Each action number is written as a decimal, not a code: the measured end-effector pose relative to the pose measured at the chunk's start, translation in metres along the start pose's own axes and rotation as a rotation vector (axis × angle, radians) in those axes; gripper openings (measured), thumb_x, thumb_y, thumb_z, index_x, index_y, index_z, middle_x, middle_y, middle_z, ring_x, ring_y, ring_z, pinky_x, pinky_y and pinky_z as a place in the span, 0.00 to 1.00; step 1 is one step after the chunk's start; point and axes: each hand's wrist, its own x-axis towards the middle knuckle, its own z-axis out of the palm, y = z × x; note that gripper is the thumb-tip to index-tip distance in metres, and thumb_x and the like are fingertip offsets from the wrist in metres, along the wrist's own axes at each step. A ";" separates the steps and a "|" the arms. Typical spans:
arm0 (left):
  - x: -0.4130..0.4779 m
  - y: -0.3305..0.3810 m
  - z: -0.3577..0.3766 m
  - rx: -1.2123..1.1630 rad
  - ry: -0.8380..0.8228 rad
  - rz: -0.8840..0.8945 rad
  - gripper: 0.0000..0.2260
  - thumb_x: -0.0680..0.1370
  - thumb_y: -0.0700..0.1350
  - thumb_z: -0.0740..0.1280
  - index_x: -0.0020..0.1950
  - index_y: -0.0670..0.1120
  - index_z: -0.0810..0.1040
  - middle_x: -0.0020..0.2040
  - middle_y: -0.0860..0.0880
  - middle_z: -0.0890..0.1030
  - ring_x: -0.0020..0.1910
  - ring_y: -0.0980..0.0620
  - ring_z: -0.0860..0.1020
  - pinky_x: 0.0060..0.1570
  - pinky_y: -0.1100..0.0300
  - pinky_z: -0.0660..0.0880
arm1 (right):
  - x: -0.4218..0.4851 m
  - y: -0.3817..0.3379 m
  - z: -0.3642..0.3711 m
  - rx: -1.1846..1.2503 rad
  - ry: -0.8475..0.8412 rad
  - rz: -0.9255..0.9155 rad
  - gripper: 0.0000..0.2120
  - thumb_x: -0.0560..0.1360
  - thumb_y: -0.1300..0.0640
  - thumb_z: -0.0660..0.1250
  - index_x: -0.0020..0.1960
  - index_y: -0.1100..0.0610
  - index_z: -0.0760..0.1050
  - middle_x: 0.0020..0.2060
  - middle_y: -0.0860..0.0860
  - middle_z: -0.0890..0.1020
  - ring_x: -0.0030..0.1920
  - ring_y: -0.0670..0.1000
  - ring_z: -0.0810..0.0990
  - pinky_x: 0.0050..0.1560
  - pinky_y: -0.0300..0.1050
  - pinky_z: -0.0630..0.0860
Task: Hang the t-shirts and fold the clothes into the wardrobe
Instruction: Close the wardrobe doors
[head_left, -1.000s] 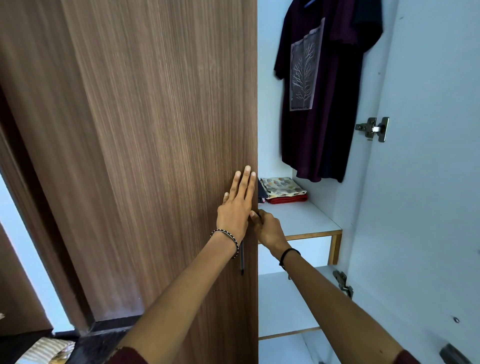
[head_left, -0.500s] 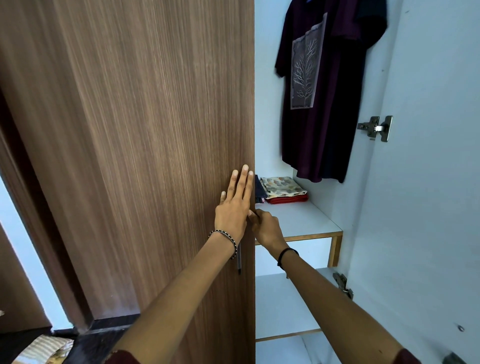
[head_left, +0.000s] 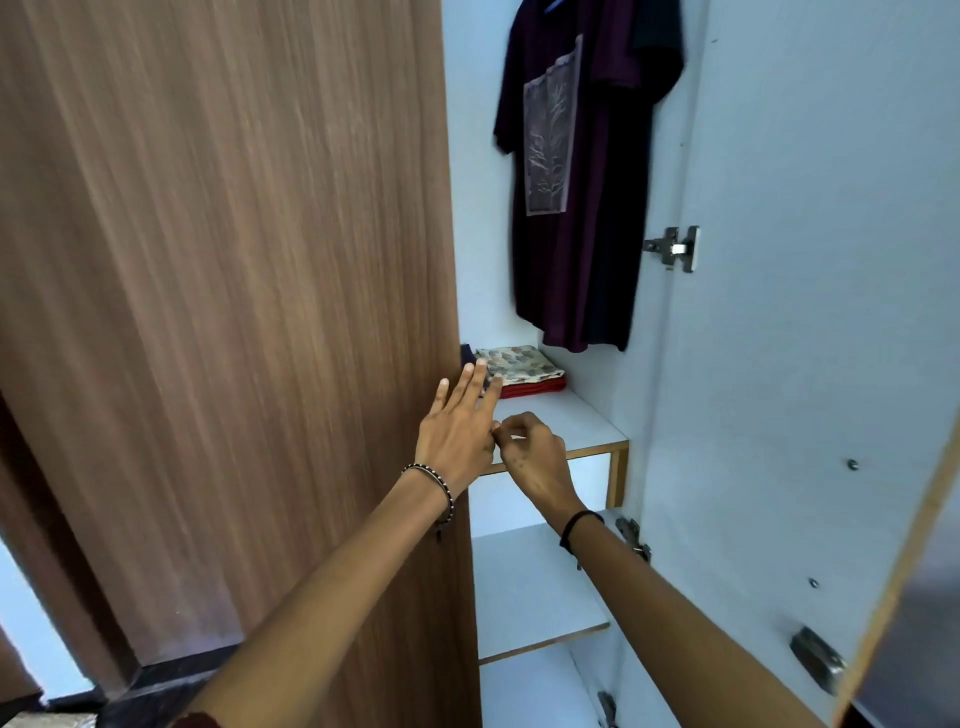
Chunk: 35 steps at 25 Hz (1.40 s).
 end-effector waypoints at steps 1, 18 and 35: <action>-0.001 0.007 -0.002 -0.028 0.008 0.015 0.31 0.83 0.47 0.58 0.81 0.47 0.45 0.81 0.46 0.43 0.80 0.49 0.42 0.78 0.48 0.43 | -0.005 0.003 -0.009 0.005 0.019 0.001 0.17 0.83 0.50 0.66 0.63 0.62 0.77 0.60 0.56 0.83 0.60 0.54 0.81 0.54 0.39 0.74; -0.009 0.241 -0.060 -0.822 0.035 0.366 0.27 0.82 0.48 0.60 0.80 0.50 0.55 0.81 0.51 0.51 0.80 0.52 0.51 0.75 0.37 0.52 | -0.138 0.007 -0.249 -0.454 0.661 -0.476 0.20 0.81 0.57 0.66 0.71 0.60 0.70 0.73 0.52 0.72 0.73 0.50 0.70 0.71 0.46 0.69; -0.014 0.276 -0.086 -0.876 0.117 0.316 0.31 0.81 0.61 0.60 0.80 0.51 0.57 0.80 0.53 0.58 0.77 0.52 0.62 0.67 0.55 0.68 | -0.150 0.016 -0.265 0.039 0.807 -0.113 0.10 0.82 0.54 0.66 0.58 0.59 0.81 0.43 0.48 0.84 0.40 0.35 0.78 0.40 0.27 0.72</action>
